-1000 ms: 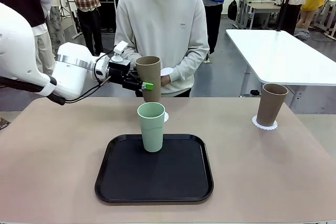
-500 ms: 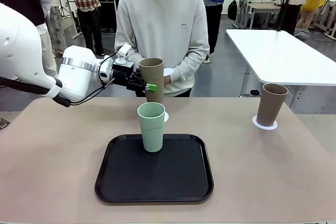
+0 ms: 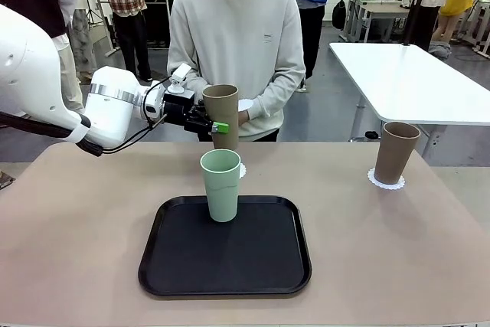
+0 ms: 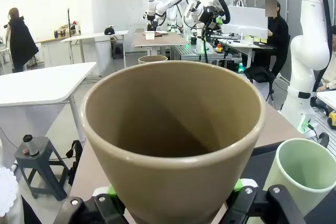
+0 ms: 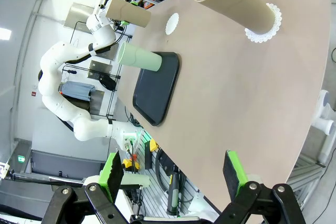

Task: Place coasters on the table and set cups on them.
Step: Take one Reusable plastic cup from the Flat Tray and place it on a coaster set by the human.

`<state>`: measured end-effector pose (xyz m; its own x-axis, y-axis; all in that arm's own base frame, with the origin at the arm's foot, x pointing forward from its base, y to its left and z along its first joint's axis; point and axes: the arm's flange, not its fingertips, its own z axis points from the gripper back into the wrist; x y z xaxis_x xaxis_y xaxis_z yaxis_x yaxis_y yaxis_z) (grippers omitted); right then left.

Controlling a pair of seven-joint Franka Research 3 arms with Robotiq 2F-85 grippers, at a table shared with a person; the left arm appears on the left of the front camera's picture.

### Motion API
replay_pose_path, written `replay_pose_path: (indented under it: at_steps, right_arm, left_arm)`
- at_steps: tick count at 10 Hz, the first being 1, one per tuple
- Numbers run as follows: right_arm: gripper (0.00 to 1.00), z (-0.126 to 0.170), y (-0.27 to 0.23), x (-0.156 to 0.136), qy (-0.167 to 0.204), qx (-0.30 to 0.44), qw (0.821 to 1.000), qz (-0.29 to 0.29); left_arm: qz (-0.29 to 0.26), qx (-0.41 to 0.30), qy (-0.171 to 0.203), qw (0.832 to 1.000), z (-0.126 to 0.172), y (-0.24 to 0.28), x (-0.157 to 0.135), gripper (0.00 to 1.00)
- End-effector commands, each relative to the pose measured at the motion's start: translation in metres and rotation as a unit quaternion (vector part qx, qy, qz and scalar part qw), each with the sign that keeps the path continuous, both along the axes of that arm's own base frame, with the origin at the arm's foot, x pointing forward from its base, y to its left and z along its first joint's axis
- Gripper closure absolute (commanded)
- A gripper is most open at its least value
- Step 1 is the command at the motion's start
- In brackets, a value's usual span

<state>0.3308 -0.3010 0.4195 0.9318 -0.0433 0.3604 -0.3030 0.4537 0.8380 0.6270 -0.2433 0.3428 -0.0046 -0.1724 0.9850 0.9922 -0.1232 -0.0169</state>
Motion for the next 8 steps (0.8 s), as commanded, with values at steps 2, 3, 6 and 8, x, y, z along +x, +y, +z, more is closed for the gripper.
replay_pose_path:
  at_steps: [2,3,6,8]
  right_arm:
    - [0.0,-0.001,0.0,0.0,0.0,0.0,1.0,-0.001]
    - [0.0,-0.001,0.0,0.0,0.0,0.0,1.0,-0.001]
    - [0.0,-0.001,0.0,0.0,0.0,0.0,1.0,-0.001]
    - [0.0,-0.001,0.0,0.0,0.0,0.0,1.0,-0.001]
  left_arm:
    - [-0.005,-0.003,-0.002,1.0,0.003,0.001,-0.002,0.15]
    - [-0.005,-0.003,-0.002,1.0,0.003,0.001,-0.002,0.15]
    - [0.009,-0.004,0.01,1.0,-0.005,-0.005,0.007,0.15]
    - [-0.013,-0.001,-0.002,1.0,-0.011,-0.014,0.013,0.15]
